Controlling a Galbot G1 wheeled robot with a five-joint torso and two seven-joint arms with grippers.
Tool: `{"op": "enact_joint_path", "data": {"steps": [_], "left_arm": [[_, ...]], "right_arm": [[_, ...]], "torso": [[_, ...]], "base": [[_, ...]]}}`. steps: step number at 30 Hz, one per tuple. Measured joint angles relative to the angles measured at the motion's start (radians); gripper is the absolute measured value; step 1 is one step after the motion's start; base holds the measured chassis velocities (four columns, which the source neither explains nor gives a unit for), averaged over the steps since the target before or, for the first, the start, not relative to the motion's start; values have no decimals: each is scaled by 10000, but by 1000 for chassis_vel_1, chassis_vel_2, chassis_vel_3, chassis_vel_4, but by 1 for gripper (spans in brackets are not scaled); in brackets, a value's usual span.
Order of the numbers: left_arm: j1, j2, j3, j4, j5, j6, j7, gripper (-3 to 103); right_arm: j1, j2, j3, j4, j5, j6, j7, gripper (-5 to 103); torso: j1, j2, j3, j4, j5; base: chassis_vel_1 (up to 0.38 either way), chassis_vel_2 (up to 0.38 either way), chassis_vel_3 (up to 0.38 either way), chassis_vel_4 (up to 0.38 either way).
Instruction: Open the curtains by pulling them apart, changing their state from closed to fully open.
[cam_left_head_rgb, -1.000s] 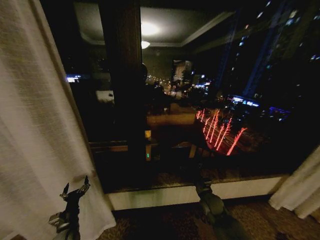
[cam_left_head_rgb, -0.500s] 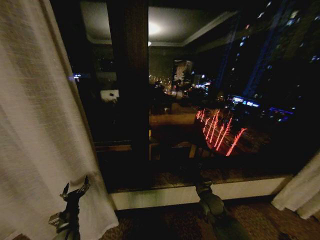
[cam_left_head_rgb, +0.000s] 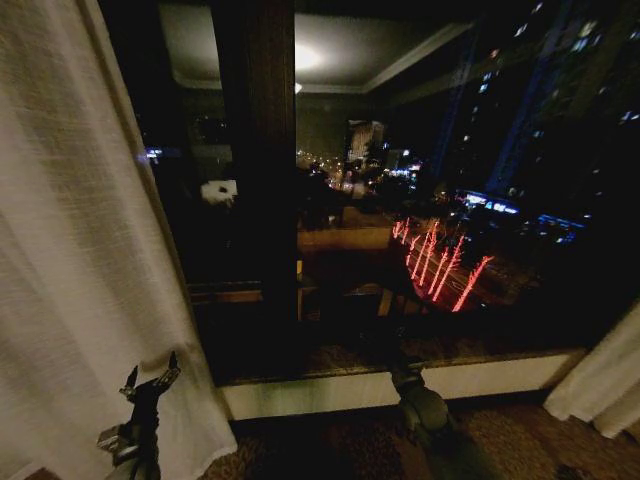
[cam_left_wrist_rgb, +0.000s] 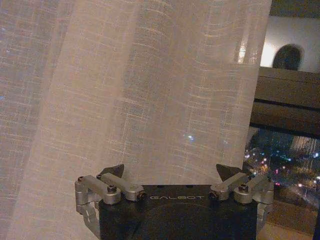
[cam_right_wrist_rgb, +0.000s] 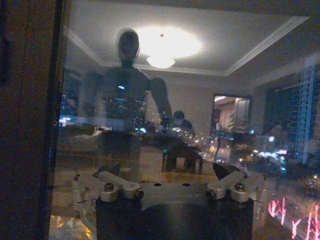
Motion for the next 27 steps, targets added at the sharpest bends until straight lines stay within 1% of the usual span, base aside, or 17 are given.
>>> {"op": "enact_joint_path", "data": {"steps": [27], "left_arm": [[0, 0, 0, 0, 0, 0, 0, 100]], "right_arm": [[0, 0, 0, 0, 0, 0, 0, 100]], "torso": [[1, 0, 0, 0, 0]], "base": [[0, 0, 0, 0]]}}
